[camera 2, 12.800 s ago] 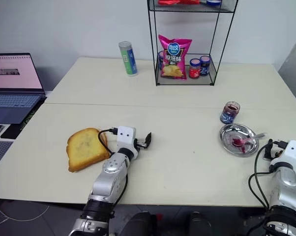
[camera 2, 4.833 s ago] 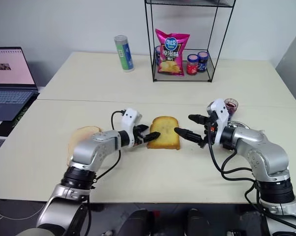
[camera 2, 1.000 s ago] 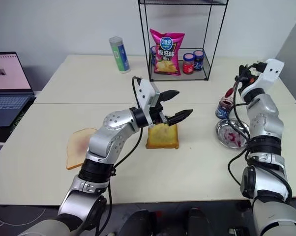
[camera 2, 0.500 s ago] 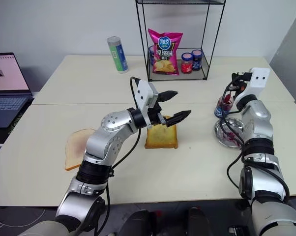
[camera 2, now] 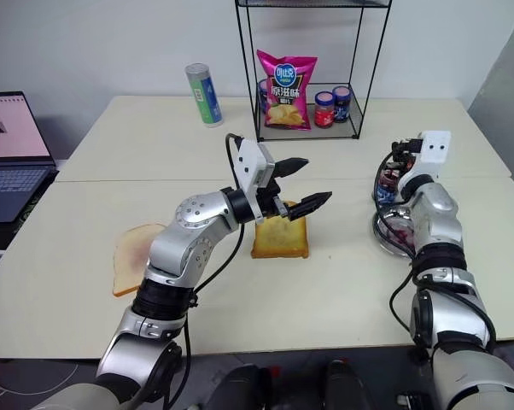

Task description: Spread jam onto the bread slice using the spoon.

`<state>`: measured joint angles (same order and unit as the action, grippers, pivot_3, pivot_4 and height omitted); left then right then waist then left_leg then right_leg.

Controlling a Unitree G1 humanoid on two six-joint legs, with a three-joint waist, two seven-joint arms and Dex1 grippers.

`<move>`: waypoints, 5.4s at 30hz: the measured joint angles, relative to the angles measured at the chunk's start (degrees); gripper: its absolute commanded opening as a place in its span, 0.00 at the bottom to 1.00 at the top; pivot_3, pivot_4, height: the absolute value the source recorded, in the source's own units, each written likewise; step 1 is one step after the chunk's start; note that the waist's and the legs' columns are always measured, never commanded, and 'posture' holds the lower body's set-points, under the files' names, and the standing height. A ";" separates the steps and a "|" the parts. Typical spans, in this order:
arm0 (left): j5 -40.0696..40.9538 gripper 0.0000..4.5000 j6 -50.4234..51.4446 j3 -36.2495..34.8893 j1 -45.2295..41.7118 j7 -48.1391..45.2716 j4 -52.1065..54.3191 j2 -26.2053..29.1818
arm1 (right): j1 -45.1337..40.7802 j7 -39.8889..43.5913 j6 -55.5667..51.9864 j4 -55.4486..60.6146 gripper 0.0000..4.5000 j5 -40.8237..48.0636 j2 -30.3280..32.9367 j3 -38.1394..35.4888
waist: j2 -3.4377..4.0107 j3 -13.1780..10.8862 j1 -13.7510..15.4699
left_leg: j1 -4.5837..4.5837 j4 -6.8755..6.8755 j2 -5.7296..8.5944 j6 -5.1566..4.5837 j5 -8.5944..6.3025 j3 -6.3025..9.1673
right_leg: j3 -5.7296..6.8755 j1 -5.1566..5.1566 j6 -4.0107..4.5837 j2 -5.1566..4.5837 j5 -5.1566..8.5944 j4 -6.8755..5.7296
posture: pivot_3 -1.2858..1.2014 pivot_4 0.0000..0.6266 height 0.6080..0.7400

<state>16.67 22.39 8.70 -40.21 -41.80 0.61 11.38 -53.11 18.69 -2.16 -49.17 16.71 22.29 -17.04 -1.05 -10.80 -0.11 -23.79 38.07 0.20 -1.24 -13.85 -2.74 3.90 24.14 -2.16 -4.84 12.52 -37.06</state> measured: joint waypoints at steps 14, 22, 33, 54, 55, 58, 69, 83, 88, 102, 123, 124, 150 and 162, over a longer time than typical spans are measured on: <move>-0.24 1.00 -0.37 -0.01 -0.03 -0.02 -0.20 0.11 | -2.73 -8.42 -13.83 0.42 0.02 14.53 -0.64 -14.60 | 0.00 0.00 0.01 | 0.00 0.00 0.00 -0.02 0.00 -0.03 | -0.02 0.00 0.00 -0.01 -0.01 0.00 | 0.52 0.24 1.00; -0.34 1.00 -0.81 0.00 -0.57 -0.35 -1.30 0.10 | -3.14 -11.91 -15.88 3.04 0.02 17.97 0.19 -17.58 | 0.00 0.00 0.00 | -0.01 0.00 0.00 -0.03 -0.01 -0.05 | -0.03 0.01 0.00 0.00 -0.01 0.00 | 0.52 0.24 1.00; -0.29 1.00 -1.48 0.00 -0.72 -1.28 -1.57 -0.01 | -6.37 -17.02 -19.18 4.45 0.02 25.43 1.10 -24.18 | 0.00 0.00 0.02 | -0.01 -0.01 0.00 -0.05 -0.01 -0.06 | -0.04 0.01 -0.01 0.00 -0.01 0.01 | 0.52 0.24 1.00; 10.62 1.00 14.21 -14.94 25.31 0.16 25.25 18.92 | 3.42 -22.23 -37.92 46.67 0.02 34.57 -17.30 -1.35 | 0.13 0.07 -0.90 | -0.05 -0.05 -0.49 -0.02 -0.01 -0.14 | -0.07 0.18 0.20 0.33 -0.12 0.07 | 0.52 0.24 1.00; 11.08 1.00 14.95 -16.03 27.15 0.96 27.14 19.40 | 4.68 -20.03 -37.38 48.09 0.02 32.26 -16.93 2.26 | 0.12 0.07 -0.75 | -0.05 -0.01 -0.45 -0.03 -0.01 -0.16 | -0.10 0.16 0.19 0.33 -0.12 0.11 | 0.52 0.24 1.00; 11.66 1.00 16.36 -18.11 32.31 2.87 30.47 20.22 | 8.43 -12.92 -34.51 51.33 0.02 24.51 -14.58 12.89 | 0.11 0.08 -0.63 | 0.00 0.11 -0.43 -0.05 0.00 -0.20 | -0.14 0.12 0.13 0.33 -0.16 0.12 | 0.52 0.24 1.00; 13.76 1.00 18.55 -18.47 38.12 9.03 36.68 19.48 | 14.24 4.97 -15.58 53.83 0.02 0.60 -8.88 35.31 | 0.10 0.08 -0.20 | 0.02 0.03 -0.81 0.01 0.05 -0.20 | -0.13 0.22 0.42 0.74 -0.26 0.10 | 0.52 0.24 1.00; 14.91 1.00 18.62 -18.43 39.37 11.45 37.31 19.12 | 15.23 11.53 7.29 40.08 0.02 -13.50 -11.06 39.42 | 0.01 0.13 -0.14 | 0.08 0.04 -0.81 0.08 0.09 -0.21 | -0.13 0.17 0.52 0.74 -0.28 0.11 | 0.52 0.24 1.00; 14.96 1.00 18.62 -18.40 39.46 11.90 37.31 19.13 | 16.68 10.88 11.71 31.11 0.02 -15.58 -12.91 38.83 | 0.00 0.13 -0.07 | 0.09 0.05 -0.80 0.09 0.09 -0.26 | -0.17 0.17 0.53 0.73 -0.29 0.11 | 0.52 0.24 1.00; 14.98 1.00 18.45 -18.02 37.28 10.93 36.09 19.97 | 13.65 10.25 9.01 34.21 0.02 -13.69 -10.64 29.32 | -0.02 0.14 0.06 | 0.17 -0.01 -0.81 0.14 0.12 -0.23 | -0.16 0.10 0.58 0.72 -0.29 0.11 | 0.52 0.24 1.00; 15.65 1.00 18.39 -18.51 37.05 9.52 34.76 22.68 | 15.61 -0.03 -30.76 35.34 0.02 14.11 -25.78 10.35 | -0.01 0.13 -0.06 | 0.20 -0.08 -0.86 0.16 0.12 -0.24 | -0.15 0.12 0.67 0.75 -0.25 0.09 | 0.52 0.24 1.00; 15.90 1.00 18.39 -18.63 37.05 9.49 34.76 22.70 | 15.94 0.03 -30.79 35.02 0.02 13.80 -25.74 10.50 | -0.01 0.13 -0.07 | 0.20 -0.09 -0.86 0.16 0.12 -0.25 | -0.15 0.13 0.67 0.75 -0.25 0.09 | 0.52 0.24 1.00; 16.18 1.00 17.18 -19.18 36.06 8.51 34.17 23.41 | 8.07 2.91 -31.28 29.51 0.02 17.50 -23.44 5.94 | -0.01 0.13 -0.14 | 0.20 -0.15 -0.89 0.16 0.12 -0.26 | -0.15 0.15 0.67 0.77 -0.25 0.11 | 0.52 0.24 1.00; 16.28 1.00 17.22 -19.18 36.13 8.59 34.21 23.76 | 10.65 5.57 -27.14 21.53 0.02 13.29 -24.64 10.21 | -0.01 0.13 -0.13 | 0.18 -0.11 -0.86 0.16 0.12 -0.24 | -0.13 0.15 0.57 0.77 -0.20 0.10 | 0.52 0.24 1.00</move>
<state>32.95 39.61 -10.49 -4.08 -33.21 34.81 35.14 -42.46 24.26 -29.30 -27.63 30.00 -2.35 -6.83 -1.06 -10.68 -0.24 -23.61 37.96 -0.66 -1.08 -13.73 -2.98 3.77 24.30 -1.59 -4.07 12.32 -36.95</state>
